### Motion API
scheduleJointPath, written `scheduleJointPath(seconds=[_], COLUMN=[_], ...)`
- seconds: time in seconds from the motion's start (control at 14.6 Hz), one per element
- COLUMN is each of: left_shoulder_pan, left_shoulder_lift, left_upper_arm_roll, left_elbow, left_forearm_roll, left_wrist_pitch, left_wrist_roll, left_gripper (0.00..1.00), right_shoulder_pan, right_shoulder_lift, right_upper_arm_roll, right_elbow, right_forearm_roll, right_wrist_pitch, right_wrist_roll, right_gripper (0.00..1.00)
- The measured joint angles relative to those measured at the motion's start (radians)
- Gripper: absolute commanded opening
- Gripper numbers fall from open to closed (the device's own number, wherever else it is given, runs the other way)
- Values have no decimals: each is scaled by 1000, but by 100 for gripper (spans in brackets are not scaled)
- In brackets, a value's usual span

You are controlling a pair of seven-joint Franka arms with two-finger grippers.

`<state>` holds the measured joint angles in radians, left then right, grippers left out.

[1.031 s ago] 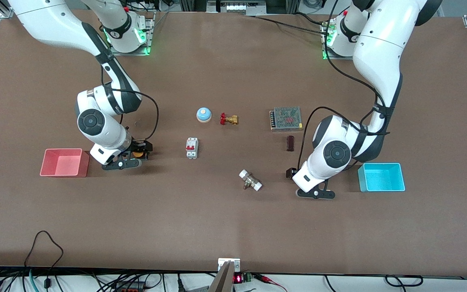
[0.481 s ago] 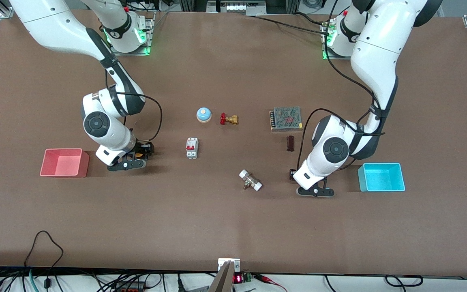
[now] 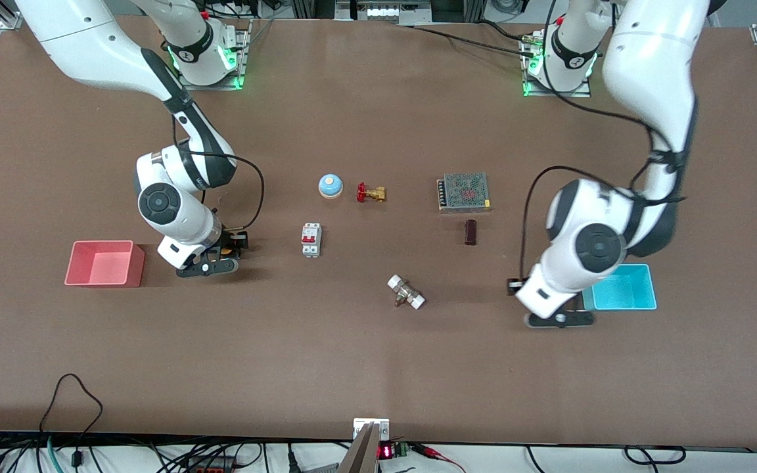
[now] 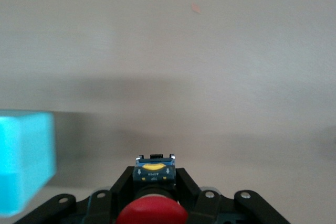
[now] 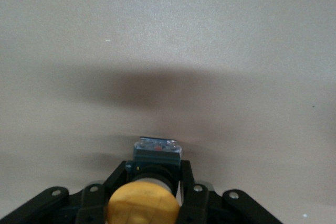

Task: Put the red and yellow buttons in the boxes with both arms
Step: 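Carry the yellow button to the pink box while the left gripper carries red, then lower the red button into the cyan box and open the left gripper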

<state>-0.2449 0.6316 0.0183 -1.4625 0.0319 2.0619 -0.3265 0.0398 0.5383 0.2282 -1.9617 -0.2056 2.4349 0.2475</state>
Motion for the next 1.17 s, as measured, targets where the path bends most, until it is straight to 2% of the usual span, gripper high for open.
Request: scheduleJointPath(seconds=[0.21,0.41,0.55,0.69,0.76,1.03,1.17], left_shoulder_pan=[74,214,265,272,271,266,267], left_shoulder_lift=[-60,-49,-28,-14,-10,-8,-6], left_upper_arm_roll=[41,47,46,45,43,35,35], left_elbow=[5,-14,-51,-101,-121,-191,-241], left_forearm_roll=[3,3,3,3,3,3,3], left_wrist_pitch=[-116,-121,-81,-12,20,153,232], left_wrist_roll=[120,284,329,333,333,333,333], left_gripper=[19,19,19,19,19,20,20], right_shoulder_pan=[-11,-76,-136,-198,-220,-259,-262], right_shoulder_lift=[-27,-125,-187,-218,-222,-175,-118], right_upper_arm_roll=[-3,-8,-9,-19,-43,-170,-195], right_elbow=[28,65,104,156,175,189,189], right_forearm_roll=[0,0,7,77,117,160,160], right_wrist_pitch=[-3,-100,-205,-297,-319,-294,-225], right_wrist_roll=[0,-12,-67,-153,-210,-407,-438], right_gripper=[9,9,9,9,9,9,9])
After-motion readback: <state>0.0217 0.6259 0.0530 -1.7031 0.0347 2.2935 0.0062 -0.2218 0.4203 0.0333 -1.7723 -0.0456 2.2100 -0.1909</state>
